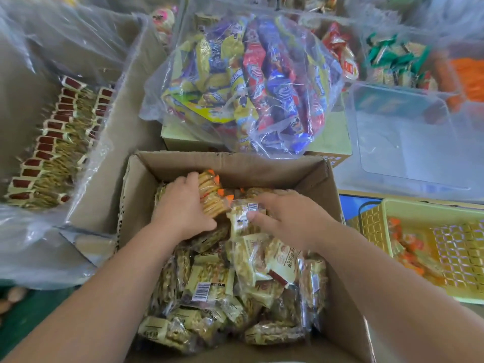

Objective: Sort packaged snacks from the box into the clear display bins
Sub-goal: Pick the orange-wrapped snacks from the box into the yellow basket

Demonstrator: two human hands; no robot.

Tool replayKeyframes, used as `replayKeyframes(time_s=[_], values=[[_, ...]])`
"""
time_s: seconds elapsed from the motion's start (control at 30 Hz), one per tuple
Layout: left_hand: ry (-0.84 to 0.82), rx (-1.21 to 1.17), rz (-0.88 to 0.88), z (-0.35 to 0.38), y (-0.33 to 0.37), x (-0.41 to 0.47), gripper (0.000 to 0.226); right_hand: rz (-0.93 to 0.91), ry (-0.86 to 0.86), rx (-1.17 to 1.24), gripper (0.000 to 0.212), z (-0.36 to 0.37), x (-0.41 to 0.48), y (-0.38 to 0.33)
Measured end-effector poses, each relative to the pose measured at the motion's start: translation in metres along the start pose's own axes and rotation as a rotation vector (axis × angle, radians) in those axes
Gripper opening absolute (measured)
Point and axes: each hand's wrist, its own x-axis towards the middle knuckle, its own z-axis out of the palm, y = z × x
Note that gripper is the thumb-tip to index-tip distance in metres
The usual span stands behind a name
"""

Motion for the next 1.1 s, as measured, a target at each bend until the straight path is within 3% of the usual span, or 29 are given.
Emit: replayKeyframes(time_s=[0.07, 0.13, 0.27, 0.33, 0.4, 0.57, 0.7, 0.77, 0.83, 0.9, 1.0, 1.1], values=[[0.075, -0.203, -0.07, -0.009, -0.005, -0.021, 0.109, 0.0, 0.112, -0.055, 0.062, -0.004, 0.027, 0.005], [0.18, -0.448, -0.118, -0.012, -0.012, -0.045, 0.105, 0.024, 0.088, -0.144, 0.063, -0.003, 0.056, 0.009], [0.329, -0.791, -0.199, -0.009, -0.019, -0.097, 0.105, 0.124, -0.218, -0.031, 0.094, 0.013, 0.091, 0.011], [0.331, -0.918, -0.263, -0.003, -0.024, -0.114, 0.101, 0.16, -0.259, 0.027, 0.11, 0.023, 0.094, 0.008], [0.328, -1.013, -0.3, 0.004, -0.031, -0.124, 0.111, 0.149, -0.228, -0.05, 0.112, 0.034, 0.091, 0.001], [0.34, -1.068, -0.279, 0.01, -0.03, -0.131, 0.098, -0.035, -0.104, -0.205, 0.082, 0.052, 0.058, -0.039], [0.303, -1.175, -0.311, 0.011, -0.02, -0.116, 0.079, -0.247, -0.16, -0.259, 0.078, 0.07, 0.018, -0.084], [0.267, -1.202, -0.318, 0.012, -0.015, -0.106, 0.08, -0.304, -0.186, -0.226, 0.067, 0.076, 0.012, -0.09], [0.23, -1.204, -0.328, 0.014, -0.01, -0.097, 0.086, -0.269, -0.124, -0.008, 0.048, 0.068, 0.02, -0.081], [0.208, -1.212, -0.343, 0.016, -0.007, -0.091, 0.072, -0.178, -0.008, 0.131, 0.045, 0.053, 0.035, -0.061], [0.184, -1.229, -0.353, 0.021, -0.005, -0.086, 0.062, -0.09, 0.09, 0.069, 0.044, 0.036, 0.058, -0.028], [0.184, -1.245, -0.372, 0.027, -0.006, -0.084, 0.061, -0.077, 0.141, -0.15, 0.039, 0.032, 0.077, -0.005]])
